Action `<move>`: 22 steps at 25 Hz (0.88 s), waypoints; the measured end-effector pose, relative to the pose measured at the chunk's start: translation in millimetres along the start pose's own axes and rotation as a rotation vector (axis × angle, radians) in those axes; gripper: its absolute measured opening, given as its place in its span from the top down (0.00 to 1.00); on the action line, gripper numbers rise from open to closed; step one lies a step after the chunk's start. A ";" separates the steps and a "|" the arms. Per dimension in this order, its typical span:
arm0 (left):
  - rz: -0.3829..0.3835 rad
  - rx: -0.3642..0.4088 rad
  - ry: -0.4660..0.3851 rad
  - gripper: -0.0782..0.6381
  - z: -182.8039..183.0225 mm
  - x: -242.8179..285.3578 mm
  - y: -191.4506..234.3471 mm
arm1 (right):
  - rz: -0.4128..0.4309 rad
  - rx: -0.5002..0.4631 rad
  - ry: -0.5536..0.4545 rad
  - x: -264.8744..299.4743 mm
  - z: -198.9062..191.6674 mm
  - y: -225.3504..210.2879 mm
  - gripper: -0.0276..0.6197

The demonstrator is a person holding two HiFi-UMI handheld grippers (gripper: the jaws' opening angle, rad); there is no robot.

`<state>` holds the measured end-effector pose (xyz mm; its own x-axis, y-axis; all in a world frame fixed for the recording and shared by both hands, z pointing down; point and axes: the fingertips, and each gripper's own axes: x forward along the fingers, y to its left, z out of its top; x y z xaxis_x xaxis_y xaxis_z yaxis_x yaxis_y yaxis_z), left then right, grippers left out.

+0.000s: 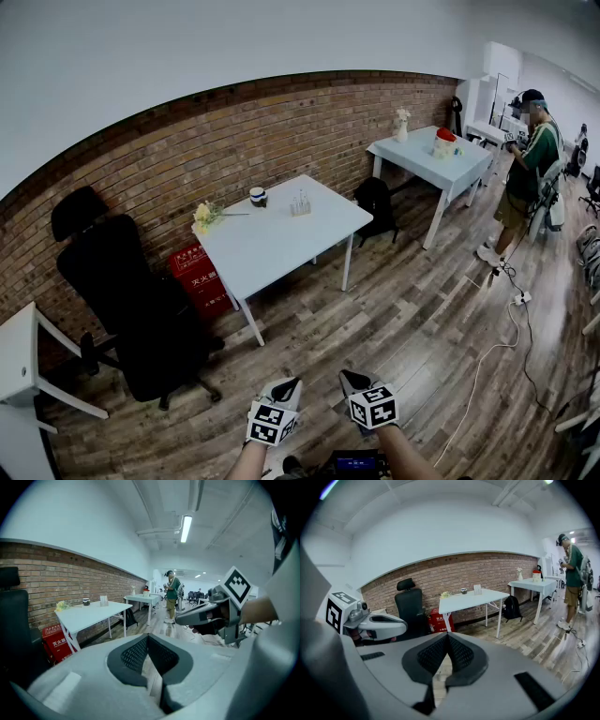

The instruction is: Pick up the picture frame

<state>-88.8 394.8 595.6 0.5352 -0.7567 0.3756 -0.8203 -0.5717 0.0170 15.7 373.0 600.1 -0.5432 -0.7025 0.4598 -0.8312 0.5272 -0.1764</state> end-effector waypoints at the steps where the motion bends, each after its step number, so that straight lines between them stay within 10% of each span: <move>1: 0.000 0.003 -0.001 0.87 0.9 -0.6 1.5 | -0.002 -0.002 -0.001 0.6 1.1 0.9 0.95; 22: -0.016 -0.004 0.003 0.87 -2.6 0.2 -7.7 | 0.007 0.019 0.003 -10.0 -4.3 1.3 0.95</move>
<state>-82.9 399.9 598.0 0.5474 -0.7464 0.3783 -0.8124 -0.5825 0.0263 20.6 382.8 599.0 -0.5489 -0.6970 0.4614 -0.8293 0.5232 -0.1962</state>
